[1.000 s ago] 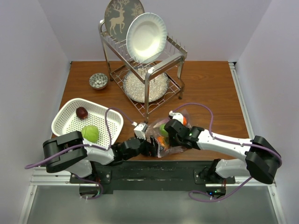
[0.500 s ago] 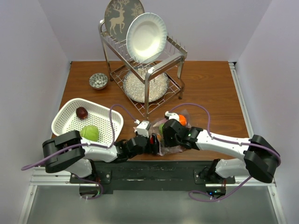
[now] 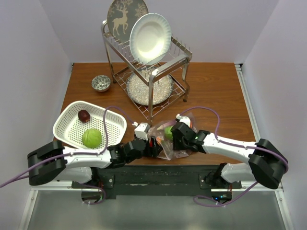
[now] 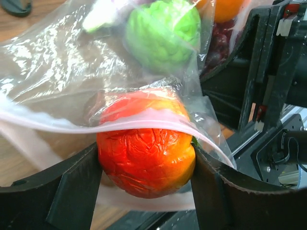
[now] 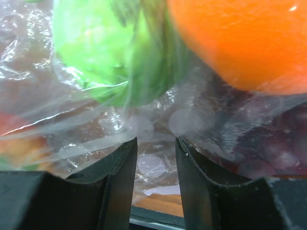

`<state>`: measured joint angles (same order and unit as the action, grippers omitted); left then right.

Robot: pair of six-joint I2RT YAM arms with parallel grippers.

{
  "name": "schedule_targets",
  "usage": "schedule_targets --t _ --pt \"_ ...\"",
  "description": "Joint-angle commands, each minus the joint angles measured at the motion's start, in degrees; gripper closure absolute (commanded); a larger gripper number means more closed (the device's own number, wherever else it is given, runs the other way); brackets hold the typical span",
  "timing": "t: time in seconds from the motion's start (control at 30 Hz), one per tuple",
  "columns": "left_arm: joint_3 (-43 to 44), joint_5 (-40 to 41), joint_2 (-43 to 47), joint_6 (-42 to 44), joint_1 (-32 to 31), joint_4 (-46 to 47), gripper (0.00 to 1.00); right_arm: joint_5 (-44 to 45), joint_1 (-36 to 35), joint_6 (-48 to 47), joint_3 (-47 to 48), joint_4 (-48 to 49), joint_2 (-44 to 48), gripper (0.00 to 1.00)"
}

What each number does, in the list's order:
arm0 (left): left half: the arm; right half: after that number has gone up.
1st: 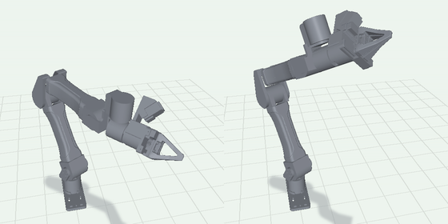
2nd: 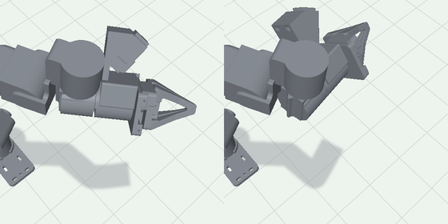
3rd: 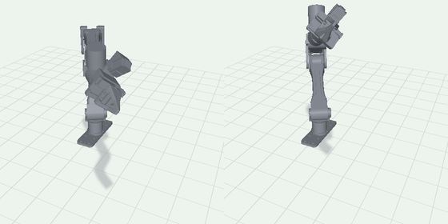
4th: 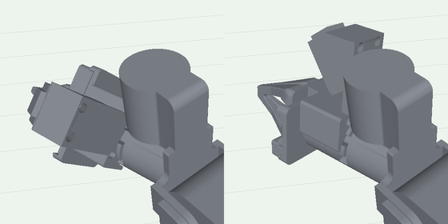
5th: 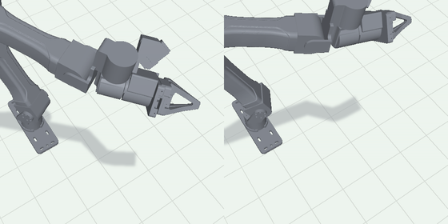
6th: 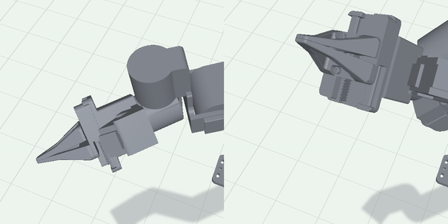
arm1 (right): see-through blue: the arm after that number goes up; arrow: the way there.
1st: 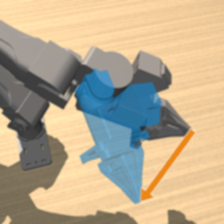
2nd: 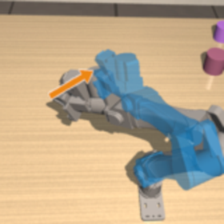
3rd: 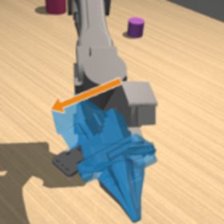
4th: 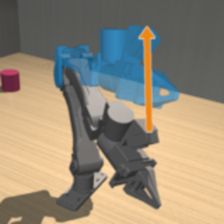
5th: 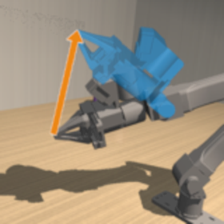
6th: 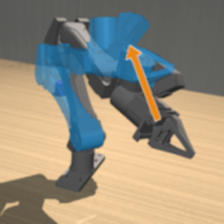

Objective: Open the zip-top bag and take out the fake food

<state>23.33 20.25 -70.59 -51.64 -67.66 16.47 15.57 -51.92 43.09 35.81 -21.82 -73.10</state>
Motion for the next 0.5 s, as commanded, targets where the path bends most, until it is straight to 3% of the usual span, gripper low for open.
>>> schedule_targets --t 0.0,0.3,0.47 --pt "-1.1 4.5 5.9 -2.2 -0.3 -6.3 0.52 2.3 0.6 1.1 -1.0 0.1 1.6 0.58" --pt "3.2 7.9 14.5 -6.5 -0.3 -30.1 0.57 2.3 0.7 0.1 -0.5 0.1 2.5 0.58" --pt "4.5 8.2 21.5 -6.9 -0.3 -36.8 0.57 1.7 0.7 0.2 -0.7 1.0 2.6 0.58"
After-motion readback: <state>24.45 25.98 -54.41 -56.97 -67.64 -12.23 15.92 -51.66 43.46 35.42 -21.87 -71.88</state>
